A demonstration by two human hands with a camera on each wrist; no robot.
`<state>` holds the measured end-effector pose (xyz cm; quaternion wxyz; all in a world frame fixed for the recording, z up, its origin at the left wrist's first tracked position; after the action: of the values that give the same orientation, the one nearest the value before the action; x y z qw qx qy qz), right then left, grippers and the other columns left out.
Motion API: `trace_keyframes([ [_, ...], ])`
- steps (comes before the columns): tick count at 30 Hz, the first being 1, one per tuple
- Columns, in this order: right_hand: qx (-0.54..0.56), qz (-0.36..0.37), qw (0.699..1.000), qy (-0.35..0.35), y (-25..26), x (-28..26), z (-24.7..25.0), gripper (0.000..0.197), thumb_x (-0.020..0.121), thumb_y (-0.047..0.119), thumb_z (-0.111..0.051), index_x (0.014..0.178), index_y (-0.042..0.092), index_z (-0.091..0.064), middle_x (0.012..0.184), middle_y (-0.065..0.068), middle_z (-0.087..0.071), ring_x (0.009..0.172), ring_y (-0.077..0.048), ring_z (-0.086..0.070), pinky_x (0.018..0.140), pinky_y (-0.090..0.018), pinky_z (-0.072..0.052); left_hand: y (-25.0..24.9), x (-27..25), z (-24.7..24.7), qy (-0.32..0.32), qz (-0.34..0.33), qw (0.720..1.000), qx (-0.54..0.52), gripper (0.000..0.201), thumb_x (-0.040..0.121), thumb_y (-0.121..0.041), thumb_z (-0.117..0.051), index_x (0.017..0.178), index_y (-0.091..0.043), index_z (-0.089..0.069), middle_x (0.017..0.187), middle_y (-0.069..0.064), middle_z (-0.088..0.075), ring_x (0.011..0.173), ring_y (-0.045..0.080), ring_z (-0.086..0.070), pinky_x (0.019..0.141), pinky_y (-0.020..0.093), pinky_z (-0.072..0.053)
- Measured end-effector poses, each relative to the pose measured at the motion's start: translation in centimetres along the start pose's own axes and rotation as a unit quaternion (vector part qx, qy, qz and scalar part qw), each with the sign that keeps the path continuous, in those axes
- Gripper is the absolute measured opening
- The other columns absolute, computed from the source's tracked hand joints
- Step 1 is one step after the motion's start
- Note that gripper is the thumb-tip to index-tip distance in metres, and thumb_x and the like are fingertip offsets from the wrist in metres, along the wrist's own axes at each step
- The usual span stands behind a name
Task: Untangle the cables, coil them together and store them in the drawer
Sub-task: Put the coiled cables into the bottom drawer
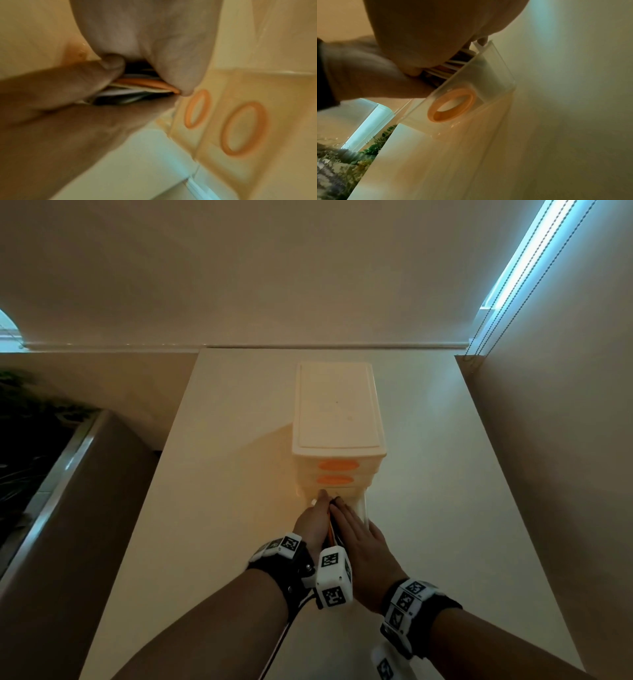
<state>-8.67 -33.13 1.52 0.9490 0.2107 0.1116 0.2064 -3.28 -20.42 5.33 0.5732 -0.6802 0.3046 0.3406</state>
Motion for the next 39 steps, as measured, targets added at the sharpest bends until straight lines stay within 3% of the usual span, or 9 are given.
trace_keyframes([
  [5,-0.023,-0.004,0.999,-0.022,0.2,-0.3,-1.5,0.087,0.1,0.054,-0.04,0.152,0.037,0.028,0.164,0.014,0.026,0.152,-0.008,0.019,0.122,-0.038,0.0,-1.2,-0.4,0.4,-0.035,-0.007,0.99,0.135,0.064,0.109,-0.05,-0.026,0.133,0.001,-0.057,0.136,0.02,-0.061,0.108,0.033,-0.063,0.052,0.025,-0.04],
  [9,-0.04,-0.013,0.998,-0.036,0.5,-0.2,-2.0,0.08,0.102,0.056,-0.034,0.155,0.034,0.021,0.167,0.01,0.019,0.155,-0.015,0.011,0.121,-0.042,-0.005,-1.2,-0.9,0.8,-0.02,-0.015,0.991,0.132,0.048,0.109,-0.041,-0.037,0.106,-0.002,-0.066,0.109,0.017,-0.07,0.087,0.028,-0.065,0.059,0.029,-0.048],
  [11,-0.053,-0.024,0.998,-0.035,0.7,-0.4,-2.1,0.078,0.102,0.056,-0.032,0.158,0.031,0.015,0.168,0.007,0.015,0.156,-0.018,0.008,0.122,-0.044,-0.008,-0.9,-1.1,0.8,0.003,-0.014,0.988,0.157,0.045,0.11,-0.036,-0.037,0.116,-0.001,-0.065,0.113,0.018,-0.069,0.103,0.033,-0.066,0.076,0.035,-0.054],
  [14,-0.049,-0.034,0.998,-0.025,1.1,-0.5,-2.2,0.079,0.1,0.056,-0.032,0.158,0.031,0.015,0.168,0.006,0.015,0.155,-0.019,0.01,0.124,-0.047,-0.009,-0.6,-1.8,1.1,0.005,-0.034,0.977,0.211,0.043,0.109,-0.029,-0.037,0.132,0.004,-0.054,0.128,0.024,-0.061,0.11,0.037,-0.066,0.067,0.032,-0.054],
  [18,-0.021,-0.048,0.998,-0.028,1.4,-0.2,-1.9,0.078,0.096,0.053,-0.037,0.16,0.025,-0.003,0.169,0.001,-0.006,0.156,-0.026,-0.007,0.119,-0.054,-0.026,-0.2,-1.2,2.0,-0.098,-0.133,0.859,0.485,0.037,0.107,-0.04,-0.04,0.116,-0.007,-0.055,0.115,0.013,-0.062,0.091,0.025,-0.06,0.075,0.034,-0.05],
  [21,-0.032,-0.055,0.998,-0.017,1.4,0.0,-2.0,0.078,0.094,0.055,-0.039,0.161,0.022,-0.015,0.168,-0.001,-0.013,0.154,-0.029,-0.014,0.114,-0.053,-0.035,0.1,-1.4,2.7,-0.134,-0.219,0.835,0.487,0.028,0.103,-0.033,-0.052,0.119,-0.01,-0.056,0.118,0.009,-0.057,0.099,0.028,-0.06,0.076,0.03,-0.046],
  [27,-0.045,-0.076,0.996,0.021,2.6,0.7,-1.7,0.078,0.092,0.062,-0.018,0.159,0.035,0.012,0.169,0.003,0.008,0.155,-0.029,0.009,0.12,-0.05,-0.022,-0.7,-0.6,4.6,-0.122,-0.301,0.751,0.574,0.021,0.098,-0.03,-0.059,0.104,-0.015,-0.072,0.104,0.007,-0.063,0.098,0.028,-0.062,0.075,0.031,-0.045],
  [33,-0.068,-0.066,0.994,0.056,2.0,0.9,-1.0,0.078,0.095,0.066,-0.026,0.158,0.038,0.011,0.169,0.006,0.008,0.155,-0.026,0.01,0.116,-0.05,-0.026,-1.8,-0.8,5.0,-0.091,-0.269,0.657,0.698,0.031,0.101,-0.041,-0.052,0.116,-0.021,-0.07,0.113,0.009,-0.049,0.107,0.032,-0.049,0.085,0.039,-0.05],
  [39,-0.084,-0.04,0.99,0.105,1.5,1.7,0.5,0.065,0.101,0.062,-0.008,0.159,0.037,0.007,0.168,0.009,0.011,0.154,-0.025,0.009,0.117,-0.053,-0.017,-1.2,-0.9,6.3,-0.03,-0.219,0.608,0.763,0.06,0.096,-0.06,-0.05,0.145,-0.026,-0.039,0.127,0.012,-0.041,0.121,0.037,-0.039,0.089,0.047,-0.048],
])
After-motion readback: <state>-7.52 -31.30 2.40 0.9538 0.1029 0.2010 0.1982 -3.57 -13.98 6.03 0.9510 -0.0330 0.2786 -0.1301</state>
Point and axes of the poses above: each hand's wrist, its own x-axis towards the middle knuckle, its own z-axis out of the back of the hand, y = z × x, the point moved 1 cm from there along x, towards the middle knuckle
